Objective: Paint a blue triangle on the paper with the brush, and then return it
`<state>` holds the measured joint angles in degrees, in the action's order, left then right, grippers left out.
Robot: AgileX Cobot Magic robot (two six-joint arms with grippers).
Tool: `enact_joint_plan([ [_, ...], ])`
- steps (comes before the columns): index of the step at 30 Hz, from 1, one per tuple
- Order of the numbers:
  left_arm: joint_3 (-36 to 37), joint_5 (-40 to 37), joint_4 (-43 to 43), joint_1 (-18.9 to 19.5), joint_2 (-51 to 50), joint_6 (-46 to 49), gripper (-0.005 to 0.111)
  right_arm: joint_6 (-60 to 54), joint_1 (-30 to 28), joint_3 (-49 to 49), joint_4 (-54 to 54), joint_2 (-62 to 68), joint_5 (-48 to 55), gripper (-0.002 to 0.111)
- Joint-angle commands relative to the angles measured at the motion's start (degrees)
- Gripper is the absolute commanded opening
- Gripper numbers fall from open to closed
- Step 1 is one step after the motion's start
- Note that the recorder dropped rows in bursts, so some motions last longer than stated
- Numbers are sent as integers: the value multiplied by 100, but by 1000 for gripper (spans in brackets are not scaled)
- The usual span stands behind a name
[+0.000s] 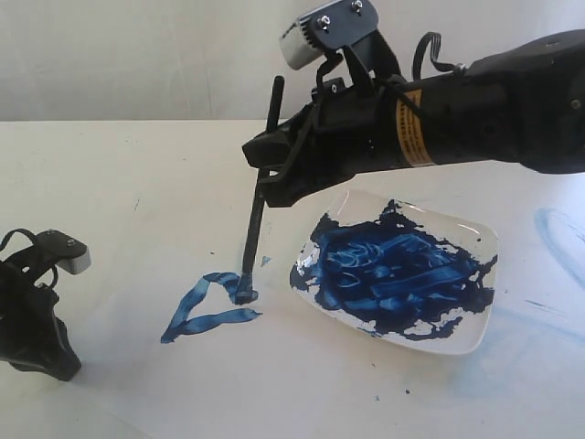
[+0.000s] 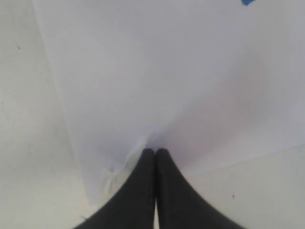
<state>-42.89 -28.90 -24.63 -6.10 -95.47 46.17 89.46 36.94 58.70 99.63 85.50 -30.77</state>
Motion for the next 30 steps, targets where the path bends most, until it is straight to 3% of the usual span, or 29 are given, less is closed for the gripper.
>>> enact_joint_plan([
  [1,47,-178,-81,-35,0,10,0,57,-41,2,31,-71,-32,0],
  [21,47,-109,-81,-35,0,10,0,-739,-41,2,-565,143,90,0],
  [30,47,-109,-81,-35,0,10,0,227,-41,2,31,157,43,0],
])
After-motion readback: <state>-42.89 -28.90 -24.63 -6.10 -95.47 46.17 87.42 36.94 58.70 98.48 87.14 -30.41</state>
